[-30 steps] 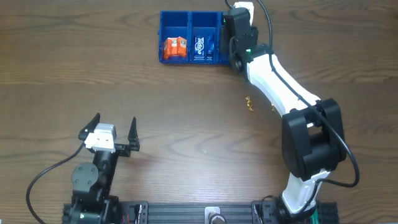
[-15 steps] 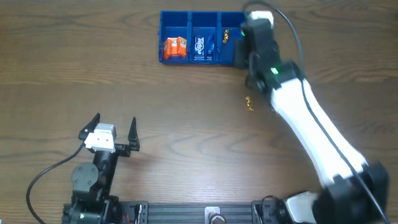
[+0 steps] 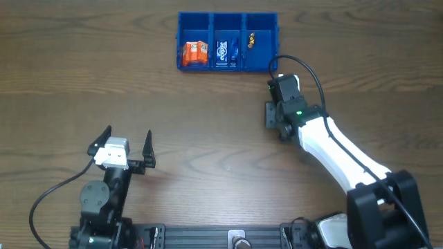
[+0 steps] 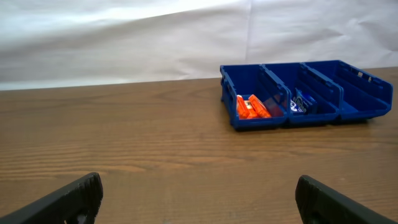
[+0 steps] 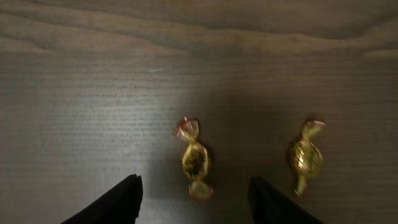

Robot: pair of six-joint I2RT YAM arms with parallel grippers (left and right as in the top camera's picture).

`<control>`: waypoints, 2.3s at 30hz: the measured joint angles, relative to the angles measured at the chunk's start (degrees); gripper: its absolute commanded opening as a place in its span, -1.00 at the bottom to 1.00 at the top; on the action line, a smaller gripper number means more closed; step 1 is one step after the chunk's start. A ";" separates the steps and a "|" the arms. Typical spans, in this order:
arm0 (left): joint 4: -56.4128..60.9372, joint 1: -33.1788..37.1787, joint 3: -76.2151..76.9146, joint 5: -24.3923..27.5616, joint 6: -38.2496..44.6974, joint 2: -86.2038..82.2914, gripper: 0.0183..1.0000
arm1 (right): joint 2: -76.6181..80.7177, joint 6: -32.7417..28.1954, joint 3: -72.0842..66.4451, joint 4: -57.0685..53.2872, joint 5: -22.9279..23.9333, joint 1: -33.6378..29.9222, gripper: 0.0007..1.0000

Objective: Sort Candies Into Trays

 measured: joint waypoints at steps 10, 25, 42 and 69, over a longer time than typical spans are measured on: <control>0.00 0.02 0.00 0.00 0.00 0.00 1.00 | 7.26 0.02 -0.07 3.48 -0.28 -1.27 0.03; 0.00 0.00 0.00 0.00 0.00 0.00 1.00 | 10.25 -0.44 -0.07 5.64 -0.31 -1.31 -0.18; -0.02 0.00 0.00 0.00 0.00 0.00 1.00 | 10.25 -0.81 -0.07 6.23 -0.31 -1.31 -0.67; 0.00 0.00 0.00 0.02 0.00 -0.04 1.00 | 15.04 -4.63 30.18 14.10 4.70 -1.31 -0.79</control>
